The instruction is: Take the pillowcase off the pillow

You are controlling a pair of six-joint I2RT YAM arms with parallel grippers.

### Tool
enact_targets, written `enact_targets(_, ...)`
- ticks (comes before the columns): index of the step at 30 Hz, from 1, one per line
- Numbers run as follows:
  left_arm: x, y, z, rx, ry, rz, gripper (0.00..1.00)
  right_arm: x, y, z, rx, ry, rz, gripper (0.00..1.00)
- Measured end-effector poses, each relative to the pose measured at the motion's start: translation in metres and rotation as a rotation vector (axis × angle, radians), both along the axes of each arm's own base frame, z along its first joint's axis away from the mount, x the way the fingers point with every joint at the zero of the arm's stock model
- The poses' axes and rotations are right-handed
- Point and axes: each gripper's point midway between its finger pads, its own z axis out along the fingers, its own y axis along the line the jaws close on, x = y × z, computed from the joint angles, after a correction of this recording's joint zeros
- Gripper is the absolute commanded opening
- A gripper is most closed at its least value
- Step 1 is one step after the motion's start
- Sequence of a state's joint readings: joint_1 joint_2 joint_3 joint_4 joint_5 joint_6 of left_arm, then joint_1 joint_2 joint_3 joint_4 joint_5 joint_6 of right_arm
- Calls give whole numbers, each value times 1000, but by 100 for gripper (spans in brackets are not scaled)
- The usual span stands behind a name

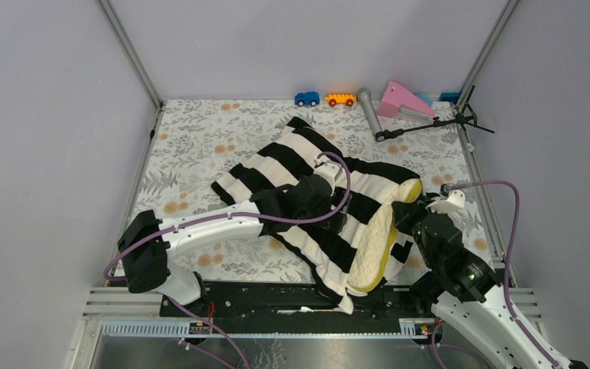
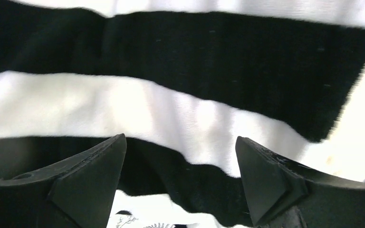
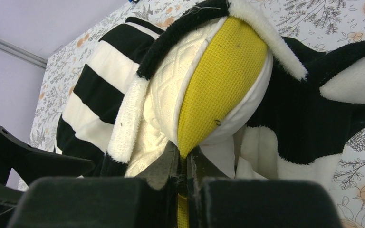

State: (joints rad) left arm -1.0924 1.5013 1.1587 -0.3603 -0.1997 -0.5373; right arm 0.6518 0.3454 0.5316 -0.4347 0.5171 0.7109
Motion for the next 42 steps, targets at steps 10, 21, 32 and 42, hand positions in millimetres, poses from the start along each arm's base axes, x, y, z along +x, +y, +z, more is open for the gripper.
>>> enact_targets(10, -38, -29, 39, -251, -12, -263, 88, -1, 1, 1, 4, -1, 6, 0)
enact_targets(21, -45, -50, 31, -277, 22, -356, 72, -1, 2, 0, 6, 0, 10, 0)
enact_targets(32, 1, -40, -5, -84, 28, -124, 3, -1, 2, 1, 1, 1, 12, 0)
enact_targets(42, 131, 153, -72, 14, 153, 562, 0, -2, 22, 7, -15, 35, 117, 0)
